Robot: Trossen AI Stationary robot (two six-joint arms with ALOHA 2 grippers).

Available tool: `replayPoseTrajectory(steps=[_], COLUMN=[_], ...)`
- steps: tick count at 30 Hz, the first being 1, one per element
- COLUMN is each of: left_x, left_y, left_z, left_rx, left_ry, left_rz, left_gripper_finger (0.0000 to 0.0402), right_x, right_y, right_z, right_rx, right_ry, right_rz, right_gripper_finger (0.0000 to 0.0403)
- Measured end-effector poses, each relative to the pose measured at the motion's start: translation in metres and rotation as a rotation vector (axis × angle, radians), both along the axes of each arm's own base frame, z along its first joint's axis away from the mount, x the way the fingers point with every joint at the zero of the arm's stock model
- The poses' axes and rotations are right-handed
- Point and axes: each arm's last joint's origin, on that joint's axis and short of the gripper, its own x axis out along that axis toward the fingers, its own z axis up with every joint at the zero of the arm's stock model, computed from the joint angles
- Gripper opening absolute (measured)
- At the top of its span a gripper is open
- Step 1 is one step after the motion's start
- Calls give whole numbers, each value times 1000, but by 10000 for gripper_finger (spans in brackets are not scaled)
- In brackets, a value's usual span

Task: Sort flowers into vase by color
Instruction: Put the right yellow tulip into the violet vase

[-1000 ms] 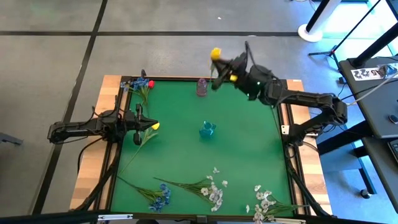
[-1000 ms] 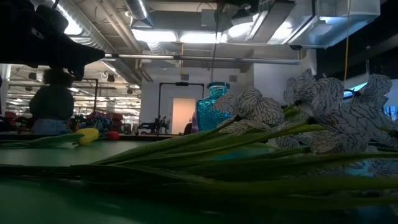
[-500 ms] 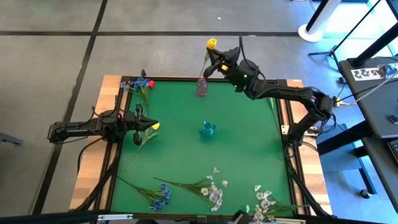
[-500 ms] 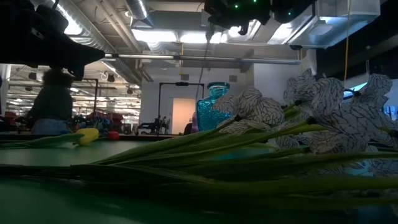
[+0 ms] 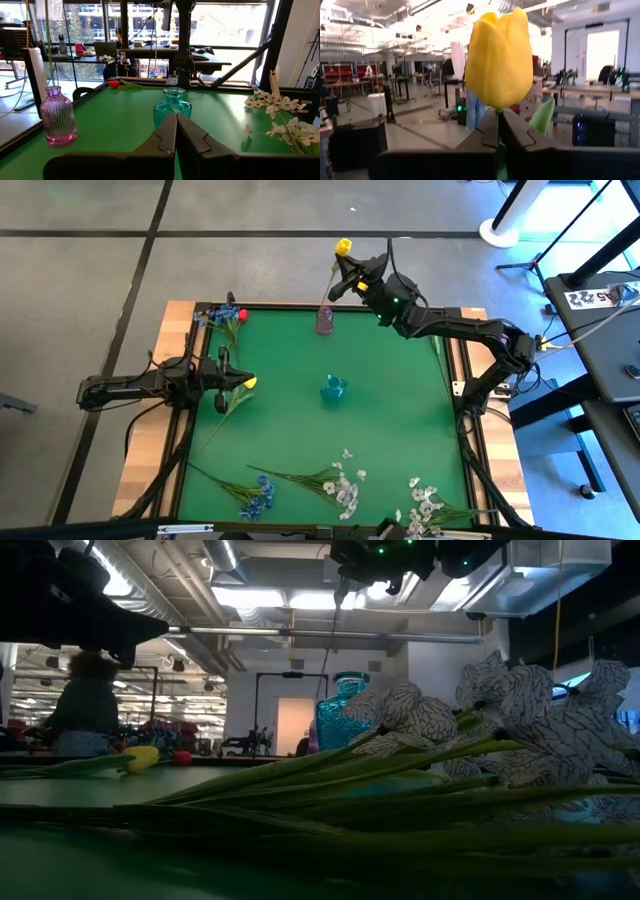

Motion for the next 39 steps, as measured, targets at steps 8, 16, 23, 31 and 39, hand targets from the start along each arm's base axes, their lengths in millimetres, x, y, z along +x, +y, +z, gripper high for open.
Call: replayPoseTrajectory(steps=[8,16,23,31,39], left_x=[0,0,0,0,0], left_y=[0,0,0,0,0], left_z=[0,0,0,0,0], left_rx=[0,0,0,0,0], left_ry=[0,0,0,0,0], left_rz=[0,0,0,0,0], left_gripper_finger=[0,0,0,0,0], right_x=[1,12,17,7,2], right_y=[-4,-8,-13,-9,-7], right_z=[-7,-22,-35,-13,-3], right_rx=[21,33,56,0,-22], right_ry=[65,98,150,25,-41], right_rz=[-37,-38,-42,-40,-54], right_gripper_finger=[10,11,11,11,11])
